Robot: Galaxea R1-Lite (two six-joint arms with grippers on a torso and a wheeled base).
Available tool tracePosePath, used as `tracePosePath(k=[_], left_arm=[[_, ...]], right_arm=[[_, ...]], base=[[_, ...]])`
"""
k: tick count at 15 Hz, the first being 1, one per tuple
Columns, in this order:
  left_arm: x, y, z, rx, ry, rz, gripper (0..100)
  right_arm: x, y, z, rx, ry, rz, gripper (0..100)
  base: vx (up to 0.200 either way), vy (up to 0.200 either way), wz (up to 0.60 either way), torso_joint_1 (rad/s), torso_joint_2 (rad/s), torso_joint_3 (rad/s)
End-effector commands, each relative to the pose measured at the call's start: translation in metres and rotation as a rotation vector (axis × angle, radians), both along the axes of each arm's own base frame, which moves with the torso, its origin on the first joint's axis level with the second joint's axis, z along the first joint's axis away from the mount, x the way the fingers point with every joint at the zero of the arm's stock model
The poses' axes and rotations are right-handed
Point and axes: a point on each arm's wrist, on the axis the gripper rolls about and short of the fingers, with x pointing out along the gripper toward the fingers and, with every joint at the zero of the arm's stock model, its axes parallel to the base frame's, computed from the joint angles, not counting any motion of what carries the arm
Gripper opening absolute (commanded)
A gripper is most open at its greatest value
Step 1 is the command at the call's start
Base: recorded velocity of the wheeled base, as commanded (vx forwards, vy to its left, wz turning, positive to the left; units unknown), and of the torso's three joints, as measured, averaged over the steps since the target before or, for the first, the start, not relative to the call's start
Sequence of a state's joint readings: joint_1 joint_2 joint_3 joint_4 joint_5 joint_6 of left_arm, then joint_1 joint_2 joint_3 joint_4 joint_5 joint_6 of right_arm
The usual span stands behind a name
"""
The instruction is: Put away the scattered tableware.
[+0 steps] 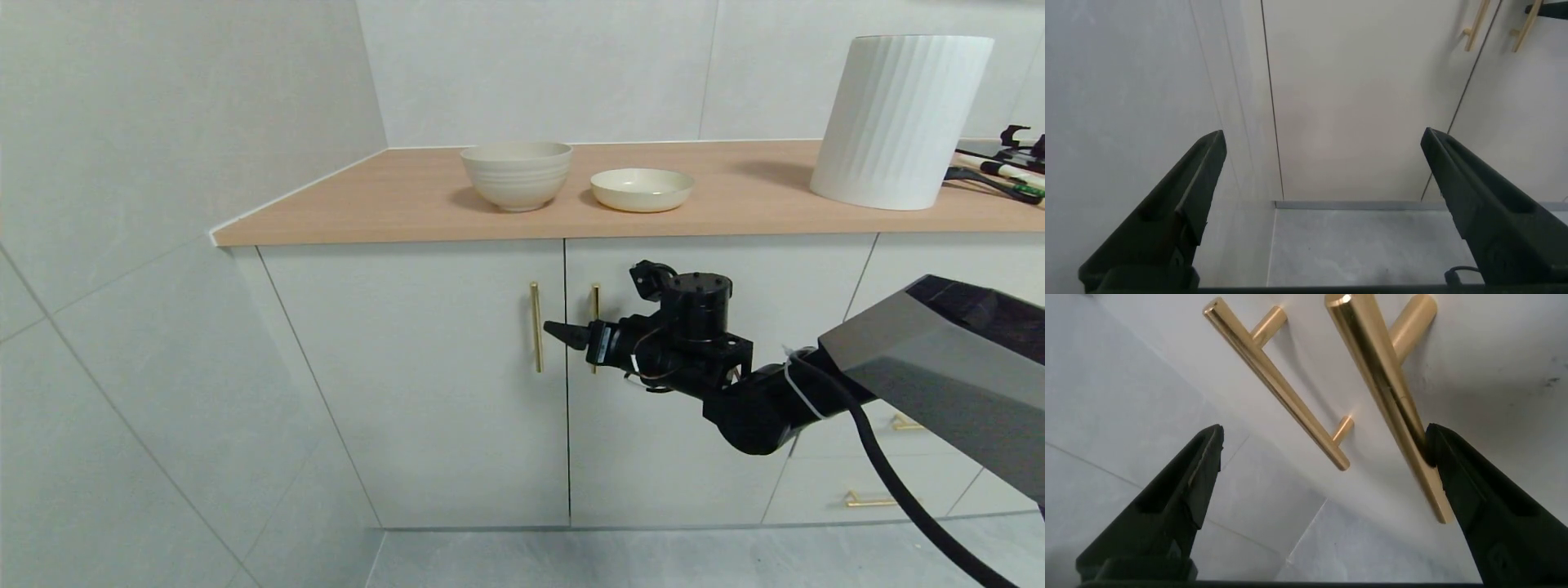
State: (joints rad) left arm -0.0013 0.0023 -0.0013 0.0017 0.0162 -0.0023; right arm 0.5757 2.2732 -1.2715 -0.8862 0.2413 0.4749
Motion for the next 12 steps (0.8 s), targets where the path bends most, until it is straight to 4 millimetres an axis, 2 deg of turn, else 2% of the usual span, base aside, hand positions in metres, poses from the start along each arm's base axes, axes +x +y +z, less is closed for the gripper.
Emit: tracePosePath(k=[1, 5, 12], left_arm=[[0.0, 0.0, 0.0, -0.001, 0.0, 0.0, 100], [0.0, 0.0, 0.0, -0.001, 0.0, 0.0, 100], [0.0, 0.0, 0.0, -0.001, 0.002, 0.0, 100]], right_arm=[[-0.003, 0.0, 0.005, 0.005, -0.005, 0.01, 100], [-0.013, -0.001, 0.009, 0.001, 0.0, 0.025, 100], [-0.042, -0.008, 0.015, -0.017, 0.033, 0.099, 100]], base=[[0.0, 0.0, 0.0, 0.0, 0.0, 0.0], [0.0, 0.0, 0.0, 0.0, 0.0, 0.0], [0.0, 0.0, 0.0, 0.0, 0.0, 0.0]])
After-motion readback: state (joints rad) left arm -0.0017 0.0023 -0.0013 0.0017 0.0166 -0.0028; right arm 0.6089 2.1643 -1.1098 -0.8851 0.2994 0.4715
